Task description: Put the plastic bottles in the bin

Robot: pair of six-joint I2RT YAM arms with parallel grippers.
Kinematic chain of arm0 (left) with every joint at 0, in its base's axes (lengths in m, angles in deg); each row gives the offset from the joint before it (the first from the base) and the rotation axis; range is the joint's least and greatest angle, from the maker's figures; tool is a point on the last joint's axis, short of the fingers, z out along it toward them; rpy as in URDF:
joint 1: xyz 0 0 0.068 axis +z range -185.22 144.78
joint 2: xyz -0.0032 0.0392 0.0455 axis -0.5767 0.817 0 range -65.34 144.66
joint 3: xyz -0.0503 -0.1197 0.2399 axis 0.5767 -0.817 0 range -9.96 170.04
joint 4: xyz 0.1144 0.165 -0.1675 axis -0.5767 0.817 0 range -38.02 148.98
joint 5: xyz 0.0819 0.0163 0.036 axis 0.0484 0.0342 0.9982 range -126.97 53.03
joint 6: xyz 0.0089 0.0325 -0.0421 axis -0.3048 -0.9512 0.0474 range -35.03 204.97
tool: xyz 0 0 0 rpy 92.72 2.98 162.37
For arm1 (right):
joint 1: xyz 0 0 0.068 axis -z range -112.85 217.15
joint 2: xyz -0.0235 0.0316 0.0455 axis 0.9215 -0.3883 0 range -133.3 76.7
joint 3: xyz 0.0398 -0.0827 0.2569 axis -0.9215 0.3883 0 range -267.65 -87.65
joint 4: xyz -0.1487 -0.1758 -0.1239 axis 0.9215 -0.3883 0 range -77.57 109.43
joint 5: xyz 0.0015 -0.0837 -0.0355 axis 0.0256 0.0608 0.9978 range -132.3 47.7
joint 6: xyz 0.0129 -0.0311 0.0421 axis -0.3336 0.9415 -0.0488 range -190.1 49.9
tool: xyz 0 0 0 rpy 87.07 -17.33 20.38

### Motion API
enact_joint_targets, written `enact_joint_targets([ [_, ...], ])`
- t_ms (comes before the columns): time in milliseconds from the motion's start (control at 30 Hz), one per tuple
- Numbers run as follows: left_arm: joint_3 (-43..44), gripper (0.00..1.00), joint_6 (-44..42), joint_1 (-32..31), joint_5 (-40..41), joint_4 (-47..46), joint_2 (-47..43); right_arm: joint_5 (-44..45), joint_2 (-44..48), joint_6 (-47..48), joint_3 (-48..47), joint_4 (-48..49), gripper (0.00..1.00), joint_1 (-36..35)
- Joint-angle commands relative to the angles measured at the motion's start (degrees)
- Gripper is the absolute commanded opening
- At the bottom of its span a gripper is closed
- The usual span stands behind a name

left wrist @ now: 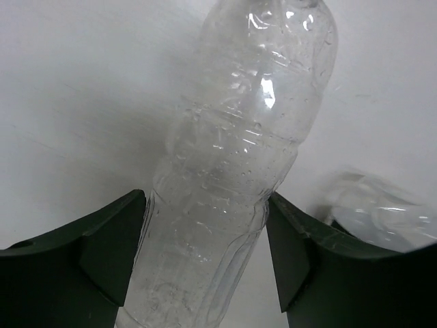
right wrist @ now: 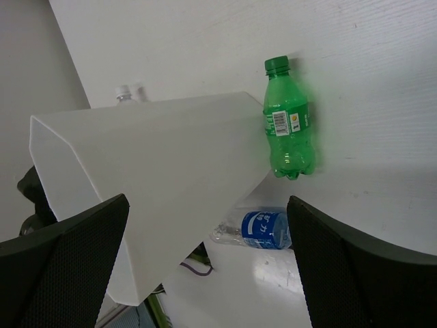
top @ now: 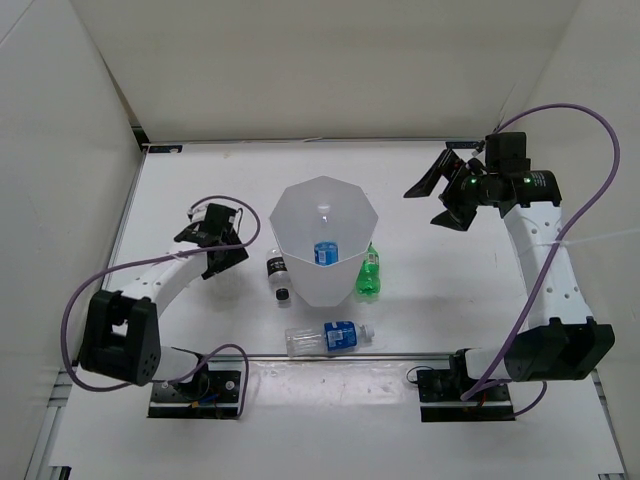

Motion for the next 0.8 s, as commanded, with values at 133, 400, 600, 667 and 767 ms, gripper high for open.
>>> enact_joint_targets([
  [133, 19.59, 0.66, 4.15, 0.17, 9.02, 7.94, -12.40, -1.78, 0.17, 0.18, 1.46, 2.45, 1.00, 0.10],
  [400, 40.54, 0.61, -0.86, -4.99, 9.20, 7.94, -13.04, -1.79, 0.17, -0.35, 3.83, 2.98, 0.99, -0.43],
  [600, 41.52, 0.62, -1.39, -14.75, 3.85, 2.94, -10.94, -1.17, 0.70, -0.35, 5.59, 4.04, 0.99, -0.96],
  [667, 41.52, 0.62, -1.39, -20.46, 4.45, 2.15, -9.53, -0.64, 0.70, -0.35, 6.12, 4.04, 0.99, -0.96],
  [767, 45.12, 0.62, -4.19, -28.35, 7.78, 1.53, -6.10, 0.67, 1.75, -0.35, 6.64, 4.56, 0.99, -0.96],
])
